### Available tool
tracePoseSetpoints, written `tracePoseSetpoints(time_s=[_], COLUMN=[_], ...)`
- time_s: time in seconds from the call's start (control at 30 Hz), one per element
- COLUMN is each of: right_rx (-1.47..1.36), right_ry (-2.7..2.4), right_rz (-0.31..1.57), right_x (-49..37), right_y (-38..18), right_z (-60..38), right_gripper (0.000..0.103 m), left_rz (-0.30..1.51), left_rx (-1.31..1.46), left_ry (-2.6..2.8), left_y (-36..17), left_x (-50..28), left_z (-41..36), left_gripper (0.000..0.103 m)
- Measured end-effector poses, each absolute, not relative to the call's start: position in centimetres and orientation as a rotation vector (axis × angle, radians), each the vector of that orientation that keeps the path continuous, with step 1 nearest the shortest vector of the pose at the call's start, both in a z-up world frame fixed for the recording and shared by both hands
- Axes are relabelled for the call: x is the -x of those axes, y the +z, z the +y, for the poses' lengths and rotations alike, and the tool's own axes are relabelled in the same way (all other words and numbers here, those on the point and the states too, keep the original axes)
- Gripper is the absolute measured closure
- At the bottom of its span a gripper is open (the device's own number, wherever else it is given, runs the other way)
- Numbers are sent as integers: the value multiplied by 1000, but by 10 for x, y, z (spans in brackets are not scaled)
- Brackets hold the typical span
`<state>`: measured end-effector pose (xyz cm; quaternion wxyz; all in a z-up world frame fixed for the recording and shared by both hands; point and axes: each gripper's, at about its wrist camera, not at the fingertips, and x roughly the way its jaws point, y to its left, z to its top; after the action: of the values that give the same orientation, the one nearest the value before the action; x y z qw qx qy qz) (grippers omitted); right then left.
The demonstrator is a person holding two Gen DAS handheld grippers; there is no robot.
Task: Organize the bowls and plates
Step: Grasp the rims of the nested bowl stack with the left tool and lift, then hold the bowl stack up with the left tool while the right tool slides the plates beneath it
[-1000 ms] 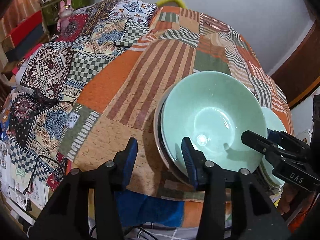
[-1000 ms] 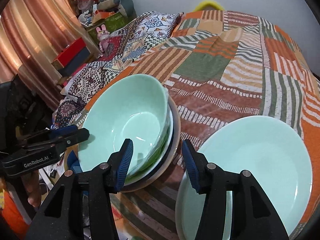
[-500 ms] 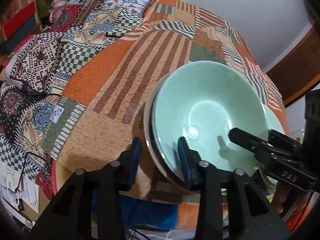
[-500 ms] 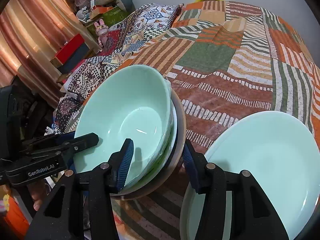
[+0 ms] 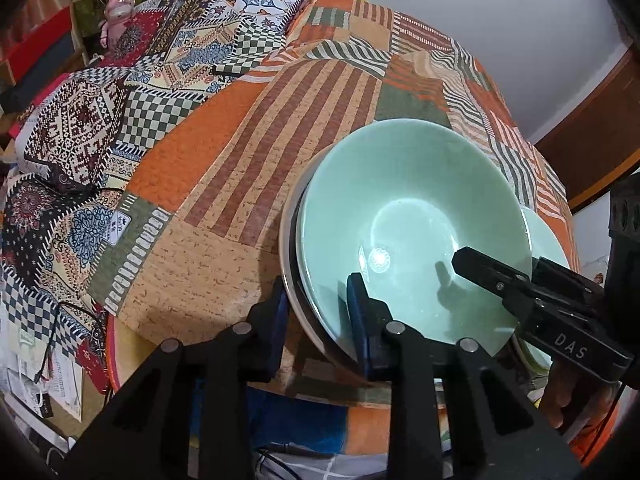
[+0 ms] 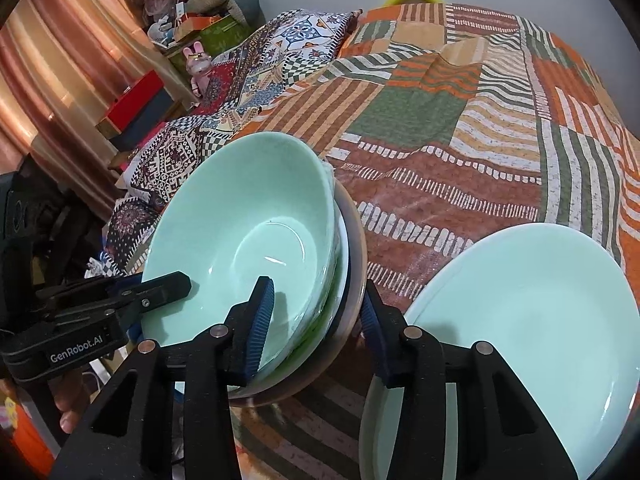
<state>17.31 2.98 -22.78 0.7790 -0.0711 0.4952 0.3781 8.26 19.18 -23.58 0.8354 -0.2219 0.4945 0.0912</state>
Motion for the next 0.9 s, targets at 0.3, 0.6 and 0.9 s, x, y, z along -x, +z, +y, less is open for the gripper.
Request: tracePoseSetpoints(time_s=[0.3, 0.6, 0.9], right_rx=[125, 82, 42], right_ry=[810, 822, 795], right_rz=[1063, 1012, 935], right_x=[-171, -168, -161], right_y=[-220, -197, -168], right_z=[22, 8, -23], right_gripper=[65, 66, 66], left_rz=[1012, 942, 901], left_rx=[454, 439, 379], left_ry=[211, 191, 143], left_y=[-219, -183, -153], left_x=[-80, -75, -77], left_z=[184, 171, 138], left_gripper=[74, 74, 74])
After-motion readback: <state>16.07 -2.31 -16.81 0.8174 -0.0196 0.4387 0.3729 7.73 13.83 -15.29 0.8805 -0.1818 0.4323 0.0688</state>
